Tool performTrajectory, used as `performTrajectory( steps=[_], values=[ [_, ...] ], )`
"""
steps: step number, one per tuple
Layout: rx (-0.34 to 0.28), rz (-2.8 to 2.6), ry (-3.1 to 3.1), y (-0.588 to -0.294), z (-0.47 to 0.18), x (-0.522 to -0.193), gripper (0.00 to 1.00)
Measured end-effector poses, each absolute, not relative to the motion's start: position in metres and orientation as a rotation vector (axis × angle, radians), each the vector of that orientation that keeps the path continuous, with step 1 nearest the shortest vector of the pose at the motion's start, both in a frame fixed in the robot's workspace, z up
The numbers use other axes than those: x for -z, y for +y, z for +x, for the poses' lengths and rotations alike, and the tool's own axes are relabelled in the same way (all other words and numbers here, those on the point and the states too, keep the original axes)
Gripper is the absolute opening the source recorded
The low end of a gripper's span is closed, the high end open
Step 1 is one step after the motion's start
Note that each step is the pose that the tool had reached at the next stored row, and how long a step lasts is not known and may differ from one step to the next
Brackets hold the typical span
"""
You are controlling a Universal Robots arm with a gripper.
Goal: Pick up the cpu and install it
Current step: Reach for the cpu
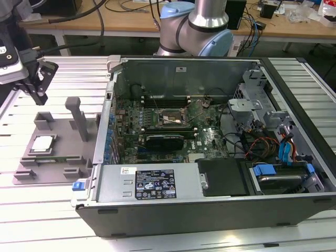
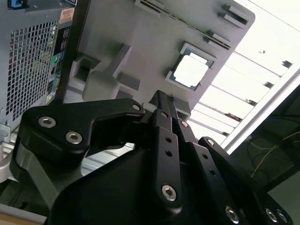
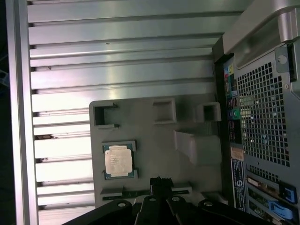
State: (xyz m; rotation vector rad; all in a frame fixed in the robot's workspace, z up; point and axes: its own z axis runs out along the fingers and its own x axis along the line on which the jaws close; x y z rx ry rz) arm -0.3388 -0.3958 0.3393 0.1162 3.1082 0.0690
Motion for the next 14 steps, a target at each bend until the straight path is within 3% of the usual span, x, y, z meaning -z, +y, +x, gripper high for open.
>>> performTrajectory(
  steps=[14],
  values=[
    [-0.069, 0.116, 3.108, -0.396, -0.341, -0.324, 0.11]
  ],
)
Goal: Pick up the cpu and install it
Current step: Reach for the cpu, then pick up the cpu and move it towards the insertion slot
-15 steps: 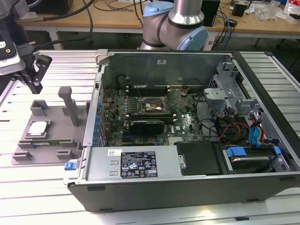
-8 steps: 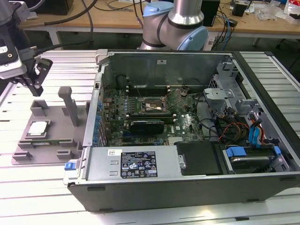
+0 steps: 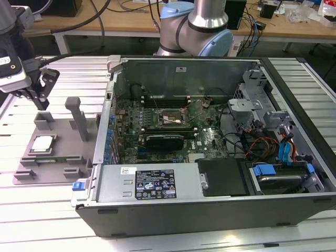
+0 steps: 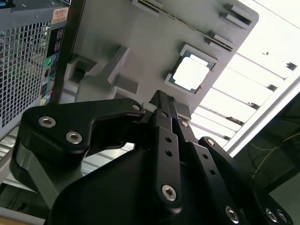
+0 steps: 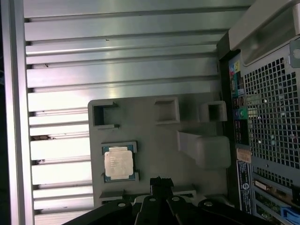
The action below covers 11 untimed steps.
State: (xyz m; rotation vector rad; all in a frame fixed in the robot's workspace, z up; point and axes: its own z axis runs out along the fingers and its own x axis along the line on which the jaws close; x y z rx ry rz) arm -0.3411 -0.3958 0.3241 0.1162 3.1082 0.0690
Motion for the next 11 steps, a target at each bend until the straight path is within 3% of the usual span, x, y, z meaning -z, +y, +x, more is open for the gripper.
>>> performTrajectory(
  steps=[11],
  values=[
    [-0.069, 0.116, 3.108, -0.3958, -0.3480, -0.3144, 0.11]
  ],
)
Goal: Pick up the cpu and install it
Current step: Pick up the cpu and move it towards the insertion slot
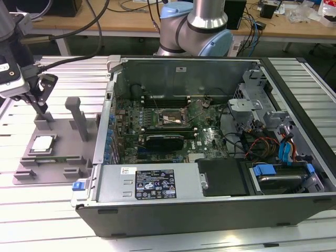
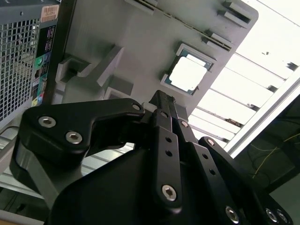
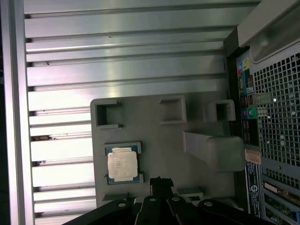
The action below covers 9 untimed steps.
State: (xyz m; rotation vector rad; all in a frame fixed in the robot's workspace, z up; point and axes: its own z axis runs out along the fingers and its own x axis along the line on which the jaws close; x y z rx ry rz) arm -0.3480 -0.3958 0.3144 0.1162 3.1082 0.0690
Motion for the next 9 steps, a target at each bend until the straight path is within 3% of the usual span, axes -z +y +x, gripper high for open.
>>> performTrajectory(
  steps=[9],
  values=[
    [-0.069, 0.116, 3.108, -0.3958, -0.3484, -0.3143, 0.11]
  ],
)
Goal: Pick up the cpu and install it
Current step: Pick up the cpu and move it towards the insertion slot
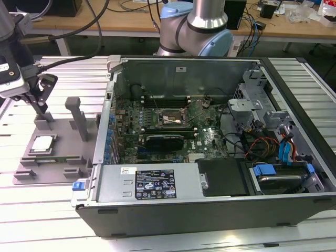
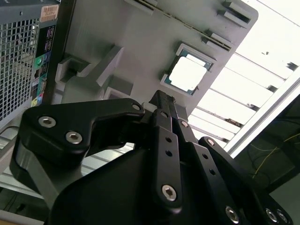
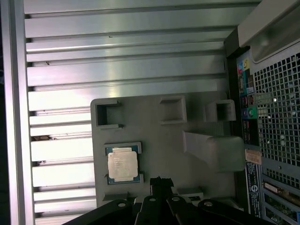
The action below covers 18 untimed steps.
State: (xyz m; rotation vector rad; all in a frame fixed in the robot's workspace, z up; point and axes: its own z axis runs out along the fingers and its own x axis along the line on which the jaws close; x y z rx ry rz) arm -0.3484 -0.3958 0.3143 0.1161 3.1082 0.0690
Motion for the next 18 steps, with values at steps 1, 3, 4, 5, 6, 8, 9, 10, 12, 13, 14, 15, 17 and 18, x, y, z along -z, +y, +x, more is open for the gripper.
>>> performTrajectory(
  steps=[1, 3, 4, 5, 6, 8, 9, 10, 12, 13, 14, 15, 17, 18],
  values=[
    [-0.069, 0.116, 3.108, -0.396, -0.349, -0.314, 0.11],
    [-0.069, 0.116, 3.108, -0.396, -0.351, -0.314, 0.11],
    [-0.069, 0.116, 3.108, -0.396, -0.351, -0.314, 0.11],
    [-0.069, 0.116, 3.108, -0.396, -0.352, -0.314, 0.11],
    [-0.069, 0.116, 3.108, -0.395, -0.353, -0.314, 0.11],
    [-0.069, 0.116, 3.108, -0.395, -0.356, -0.313, 0.11],
    [-0.068, 0.116, 3.108, -0.395, -0.356, -0.313, 0.11],
    [-0.068, 0.116, 3.108, -0.395, -0.357, -0.313, 0.11],
    [-0.068, 0.116, 3.108, -0.395, -0.360, -0.312, 0.11],
    [-0.068, 0.116, 3.108, -0.395, -0.361, -0.311, 0.11],
    [-0.069, 0.116, 3.108, -0.395, -0.363, -0.310, 0.11],
    [-0.068, 0.116, 3.108, -0.395, -0.363, -0.309, 0.11],
    [-0.068, 0.116, 3.108, -0.395, -0.366, -0.308, 0.11],
    [-0.068, 0.116, 3.108, -0.395, -0.367, -0.308, 0.11]
  ],
)
